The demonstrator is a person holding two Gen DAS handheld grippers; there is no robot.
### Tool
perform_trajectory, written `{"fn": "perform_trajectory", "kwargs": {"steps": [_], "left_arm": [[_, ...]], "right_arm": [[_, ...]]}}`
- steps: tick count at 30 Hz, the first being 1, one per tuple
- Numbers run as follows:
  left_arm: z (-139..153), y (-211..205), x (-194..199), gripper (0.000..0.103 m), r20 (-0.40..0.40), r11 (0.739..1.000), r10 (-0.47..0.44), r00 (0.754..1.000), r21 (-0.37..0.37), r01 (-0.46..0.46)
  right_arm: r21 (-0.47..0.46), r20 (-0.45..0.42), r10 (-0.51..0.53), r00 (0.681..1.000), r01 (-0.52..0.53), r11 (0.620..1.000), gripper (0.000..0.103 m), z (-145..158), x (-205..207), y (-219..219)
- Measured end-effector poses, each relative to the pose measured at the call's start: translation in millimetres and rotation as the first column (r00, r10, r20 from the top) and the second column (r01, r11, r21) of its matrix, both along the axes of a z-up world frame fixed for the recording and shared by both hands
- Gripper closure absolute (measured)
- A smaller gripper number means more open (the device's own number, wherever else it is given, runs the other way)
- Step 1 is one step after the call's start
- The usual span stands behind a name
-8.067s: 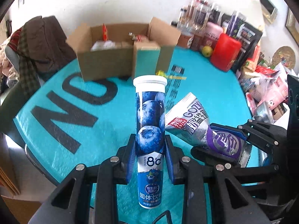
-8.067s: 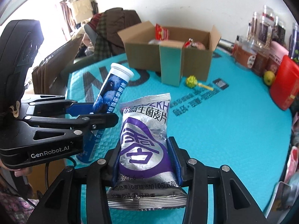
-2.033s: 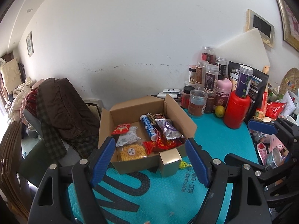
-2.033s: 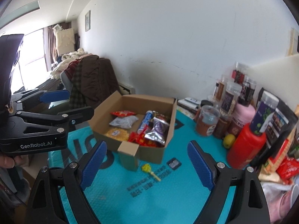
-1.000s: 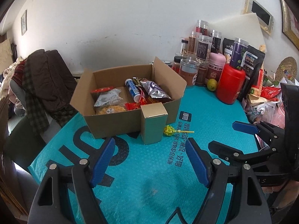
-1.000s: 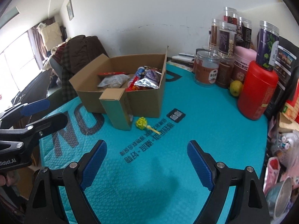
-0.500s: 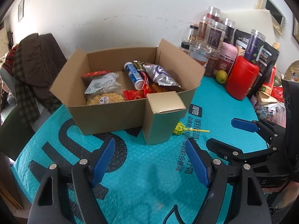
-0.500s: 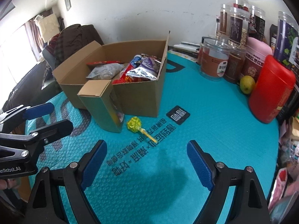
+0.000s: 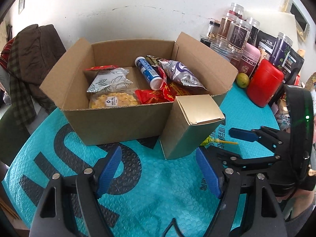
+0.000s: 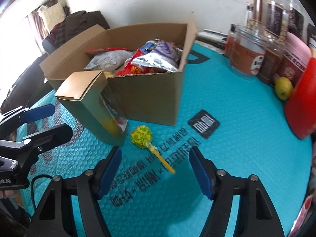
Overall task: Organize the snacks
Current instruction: 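Grasp the gold paper box with the left tool while the right tool grasps the yellow lollipop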
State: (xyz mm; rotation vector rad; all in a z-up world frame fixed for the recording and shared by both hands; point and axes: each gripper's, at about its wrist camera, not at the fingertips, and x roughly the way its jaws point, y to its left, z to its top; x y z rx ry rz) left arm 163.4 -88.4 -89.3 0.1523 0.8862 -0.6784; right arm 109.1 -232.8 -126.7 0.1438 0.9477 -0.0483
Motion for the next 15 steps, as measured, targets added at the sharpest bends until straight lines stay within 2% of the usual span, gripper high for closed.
{"fn": "perform_trajectory", "kwargs": {"steps": [7,12,15], "left_arm": [[-0.4,-3.3,0.4,0.025,-0.007,0.999,-0.024,1.0,-0.038,0.024],[0.4,-12.2,-1.0,0.025,-0.002,0.999,-0.04,0.999,-0.035,0.04],[-0.1,-18.9,-2.6,0.025,0.003,0.998,-0.048,0.999,-0.031,0.048]], "right_arm": [[-0.004,-0.03,0.037,0.999,-0.037,0.999,0.055,-13.0,18.4,2.0],[-0.005,-0.025,0.037,0.999,-0.037,0.999,0.084,-13.7,19.6,-0.6],[-0.014,-0.028,0.036,0.999,-0.037,0.999,0.086,-10.5,17.2,-3.1]]}}
